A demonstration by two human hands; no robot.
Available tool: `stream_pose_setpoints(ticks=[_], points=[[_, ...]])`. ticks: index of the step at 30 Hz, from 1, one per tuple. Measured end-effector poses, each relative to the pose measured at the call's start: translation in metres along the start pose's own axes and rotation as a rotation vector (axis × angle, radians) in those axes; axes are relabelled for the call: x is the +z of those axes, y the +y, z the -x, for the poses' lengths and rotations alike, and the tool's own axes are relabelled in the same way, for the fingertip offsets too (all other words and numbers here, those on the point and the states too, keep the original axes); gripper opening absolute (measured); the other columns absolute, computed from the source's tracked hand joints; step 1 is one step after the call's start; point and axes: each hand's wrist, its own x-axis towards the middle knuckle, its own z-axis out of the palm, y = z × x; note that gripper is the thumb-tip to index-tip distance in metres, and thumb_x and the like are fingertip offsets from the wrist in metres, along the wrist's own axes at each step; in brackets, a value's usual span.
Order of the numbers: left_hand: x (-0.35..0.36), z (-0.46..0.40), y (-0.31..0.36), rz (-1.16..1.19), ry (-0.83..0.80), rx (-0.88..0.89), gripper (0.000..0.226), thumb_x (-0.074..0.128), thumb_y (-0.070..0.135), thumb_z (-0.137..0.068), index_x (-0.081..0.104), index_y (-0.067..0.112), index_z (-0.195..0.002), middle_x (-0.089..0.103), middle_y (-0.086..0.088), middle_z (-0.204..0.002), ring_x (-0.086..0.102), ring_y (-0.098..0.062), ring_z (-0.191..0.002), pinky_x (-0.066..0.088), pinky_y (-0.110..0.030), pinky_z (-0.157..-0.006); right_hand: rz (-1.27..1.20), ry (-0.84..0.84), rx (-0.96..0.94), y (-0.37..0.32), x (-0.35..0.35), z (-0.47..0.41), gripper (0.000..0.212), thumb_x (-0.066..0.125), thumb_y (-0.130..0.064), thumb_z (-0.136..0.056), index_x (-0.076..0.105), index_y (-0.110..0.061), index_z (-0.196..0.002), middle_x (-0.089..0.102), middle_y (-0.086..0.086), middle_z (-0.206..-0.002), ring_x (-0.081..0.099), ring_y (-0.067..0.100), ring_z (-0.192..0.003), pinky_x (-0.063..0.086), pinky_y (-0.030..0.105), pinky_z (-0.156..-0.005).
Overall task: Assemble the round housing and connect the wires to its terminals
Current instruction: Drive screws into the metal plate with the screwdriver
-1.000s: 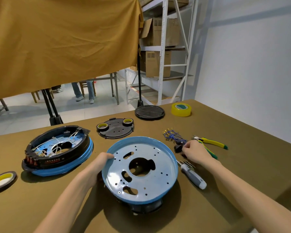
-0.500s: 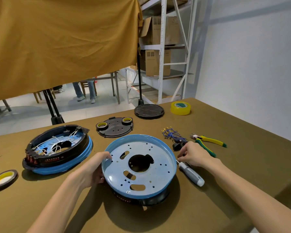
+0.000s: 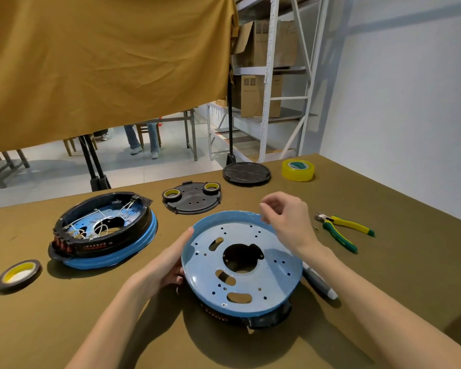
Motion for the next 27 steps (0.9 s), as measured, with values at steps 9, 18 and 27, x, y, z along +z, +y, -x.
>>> stream_pose_setpoints(ticks=[9, 18, 27], points=[[-0.013, -0.017, -0.017, 0.022, -0.076, 0.05, 0.116, 0.051, 0.098, -0.067, 0.063, 0.0, -0.129, 0.052, -0.012, -0.079, 0.049, -0.017, -0.061, 0.041, -0.027, -0.06, -0.318, -0.368, 0.055, -0.033, 0.089, 0.01, 0.005, 0.07, -0.002, -0.093, 0.073, -0.006, -0.095, 0.077, 0.011, -0.082, 0.076, 0.021, -0.075, 0.063, 0.032, -0.072], [-0.016, -0.026, -0.019, 0.074, -0.141, 0.03, 0.083, 0.056, 0.091, -0.071, 0.068, 0.013, -0.095, 0.054, -0.002, -0.064, 0.05, -0.015, -0.055, 0.043, -0.023, -0.054, -0.168, -0.368, -0.052, -0.025, 0.102, 0.014, 0.008, 0.071, -0.005, -0.093, 0.076, -0.006, -0.099, 0.077, 0.003, -0.087, 0.074, 0.013, -0.079, 0.062, 0.033, -0.079], [-0.016, -0.026, -0.022, 0.101, -0.121, 0.062, 0.087, 0.06, 0.095, -0.061, 0.071, 0.015, -0.091, 0.057, -0.006, -0.071, 0.054, -0.017, -0.062, 0.045, -0.024, -0.057, 0.101, -0.477, -0.256, -0.032, 0.103, 0.012, 0.006, 0.073, -0.007, -0.091, 0.075, -0.011, -0.095, 0.071, -0.001, -0.09, 0.065, 0.01, -0.08, 0.056, 0.031, -0.077]])
